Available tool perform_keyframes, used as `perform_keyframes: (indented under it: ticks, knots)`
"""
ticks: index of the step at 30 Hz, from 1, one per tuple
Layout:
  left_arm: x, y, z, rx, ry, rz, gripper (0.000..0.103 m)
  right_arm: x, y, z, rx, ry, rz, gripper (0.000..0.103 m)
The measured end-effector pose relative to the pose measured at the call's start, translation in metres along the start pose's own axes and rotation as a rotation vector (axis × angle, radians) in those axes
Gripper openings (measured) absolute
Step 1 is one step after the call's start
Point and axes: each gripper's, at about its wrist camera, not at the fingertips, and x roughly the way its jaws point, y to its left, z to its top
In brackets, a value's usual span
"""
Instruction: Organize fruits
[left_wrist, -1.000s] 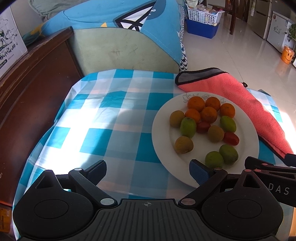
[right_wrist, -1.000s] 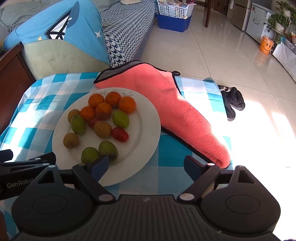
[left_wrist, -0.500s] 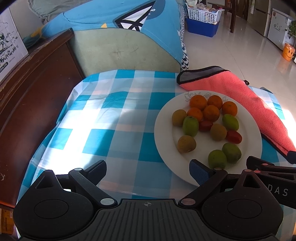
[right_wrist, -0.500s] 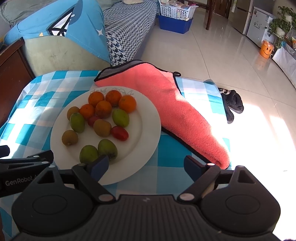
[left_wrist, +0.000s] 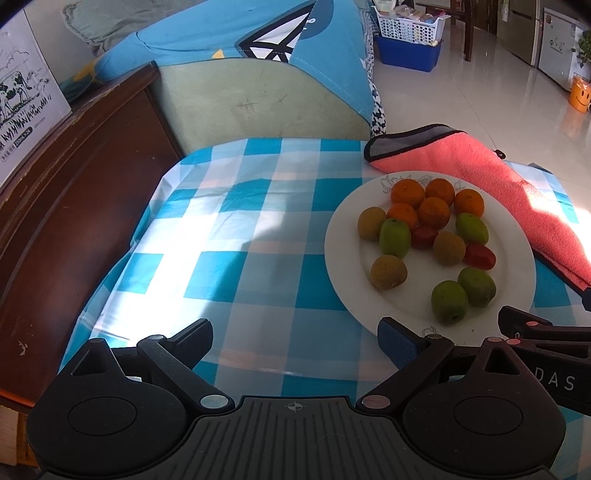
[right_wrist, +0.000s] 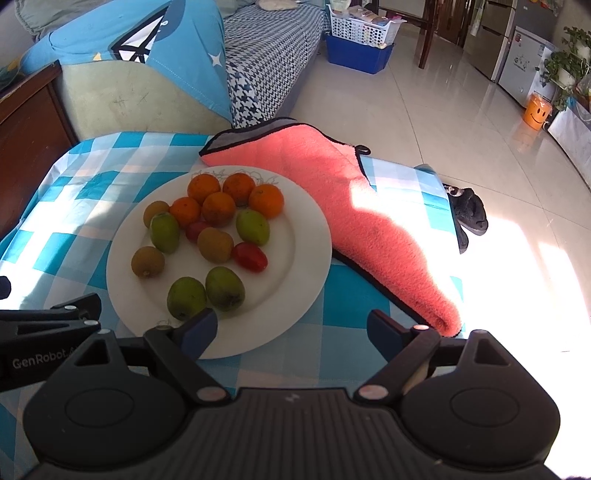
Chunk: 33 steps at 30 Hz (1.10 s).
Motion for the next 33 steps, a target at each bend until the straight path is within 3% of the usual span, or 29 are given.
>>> perform_keyframes:
  ticks: [16,25,33]
  knots:
    - [-0.017,0.014,-0.068,-0.005,0.044,-0.014,0.097,-0.024,0.008,-0.066,0.043,-0.055,0.054,0.088]
    - [-0.020,0.043,-0.087,-0.084,0.060,-0.019,0.097,-0.025,0.005,-0.096,0.095,-0.059,0.107,0.090]
    - [-0.027,0.061,-0.093,-0.128,0.038,-0.040,0.097,-0.026,0.031,-0.120,-0.041,-0.115,0.157,0.090]
